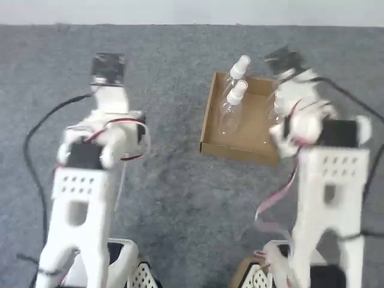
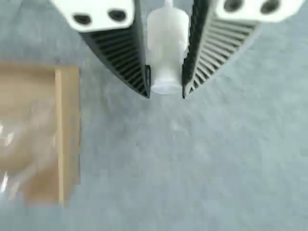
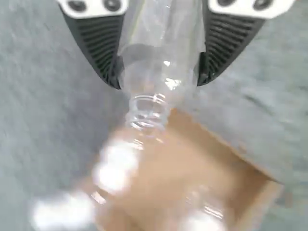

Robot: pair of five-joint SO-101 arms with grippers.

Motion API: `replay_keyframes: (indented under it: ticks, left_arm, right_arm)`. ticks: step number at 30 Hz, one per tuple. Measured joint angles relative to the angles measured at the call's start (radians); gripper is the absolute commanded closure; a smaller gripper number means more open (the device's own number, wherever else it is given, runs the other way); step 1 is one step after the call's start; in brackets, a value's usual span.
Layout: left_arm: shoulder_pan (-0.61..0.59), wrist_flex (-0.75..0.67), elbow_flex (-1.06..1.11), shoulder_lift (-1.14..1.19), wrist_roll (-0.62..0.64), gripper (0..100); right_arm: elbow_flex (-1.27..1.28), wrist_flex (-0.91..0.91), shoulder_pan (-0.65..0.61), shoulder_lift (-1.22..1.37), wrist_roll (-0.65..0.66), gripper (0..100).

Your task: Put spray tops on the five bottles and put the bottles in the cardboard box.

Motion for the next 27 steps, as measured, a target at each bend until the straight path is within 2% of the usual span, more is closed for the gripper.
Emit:
replay_keyframes:
  ticks: [4,7,10,14,19,27]
  left_arm:
    - [-0.009,0.061,-0.106,-0.149,0.0,99]
    - [-0.04,0.176,-0.236,-0.232,0.0,99]
    - [-0.097,0.276,-0.393,-0.284,0.0,99]
    - [-0.144,0.308,-0.534,-0.334,-0.005,99]
    - [-0.149,0.305,-0.554,-0.331,0.014,99]
    - [-0.149,0.158,-0.548,-0.331,0.137,99]
  right_arm:
    - [0.104,-0.044,-0.256,-0.147,-0.098,99.2]
    - [0.222,-0.155,-0.459,-0.18,-0.164,99.2]
    - [0.338,-0.295,-0.597,-0.18,-0.207,99.2]
    - [0.468,-0.485,-0.652,-0.18,-0.256,99.2]
    - [0.617,-0.698,-0.74,-0.18,-0.258,98.9]
    - [0.783,-0.942,-0.839,-0.181,-0.269,99.2]
